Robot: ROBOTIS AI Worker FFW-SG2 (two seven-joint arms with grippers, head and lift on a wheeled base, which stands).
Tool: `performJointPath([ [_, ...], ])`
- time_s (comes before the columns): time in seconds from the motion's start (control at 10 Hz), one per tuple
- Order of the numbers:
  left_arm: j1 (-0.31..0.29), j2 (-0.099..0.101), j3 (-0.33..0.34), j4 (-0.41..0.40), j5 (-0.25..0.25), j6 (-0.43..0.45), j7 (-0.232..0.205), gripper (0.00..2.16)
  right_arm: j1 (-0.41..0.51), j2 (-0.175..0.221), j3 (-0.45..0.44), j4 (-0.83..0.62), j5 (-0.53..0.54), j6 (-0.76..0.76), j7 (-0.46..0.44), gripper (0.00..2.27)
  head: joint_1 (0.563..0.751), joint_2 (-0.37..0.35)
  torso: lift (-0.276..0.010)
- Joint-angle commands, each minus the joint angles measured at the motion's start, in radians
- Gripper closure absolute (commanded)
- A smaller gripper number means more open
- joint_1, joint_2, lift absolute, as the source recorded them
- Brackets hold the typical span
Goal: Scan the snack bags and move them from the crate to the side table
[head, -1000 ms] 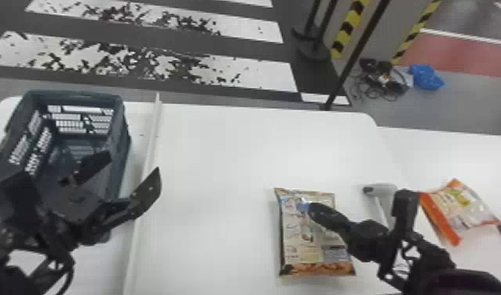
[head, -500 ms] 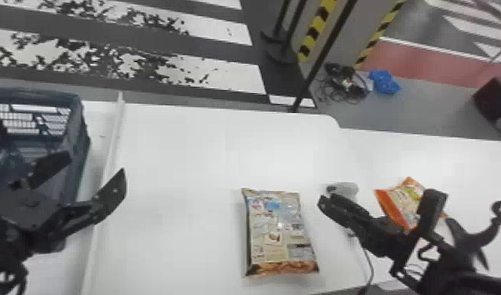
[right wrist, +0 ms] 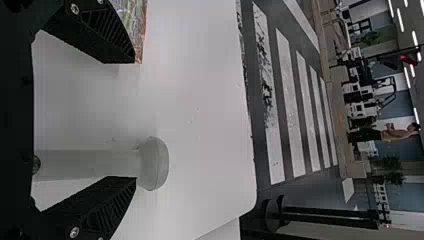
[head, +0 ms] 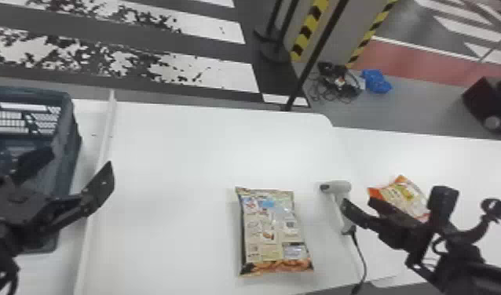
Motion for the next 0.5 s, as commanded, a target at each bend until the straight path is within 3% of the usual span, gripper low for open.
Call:
performJointPath([
  [0.0, 0.000, -0.001, -0.007, -0.002, 0.002, -0.002, 0.038, 0.04, -0.066, -0.044, 0.045, 0.124, 0.039, -0.048, -0.001, 0.05, 0.695, -0.350, -0.087],
  [0.2, -0.012, -0.004, -0.030, -0.002, -0.001, -0.002, 0.110, 0.04, -0.118, -0.080, 0.085, 0.234, 0.048, -0.091, -0.001, 0.05, 0.695, -0.350, -0.087],
  [0.4, -0.017, -0.007, -0.030, -0.002, 0.000, -0.002, 0.141, 0.04, -0.170, -0.099, 0.129, 0.328, 0.070, -0.128, 0.001, 0.05, 0.695, -0.350, -0.087],
])
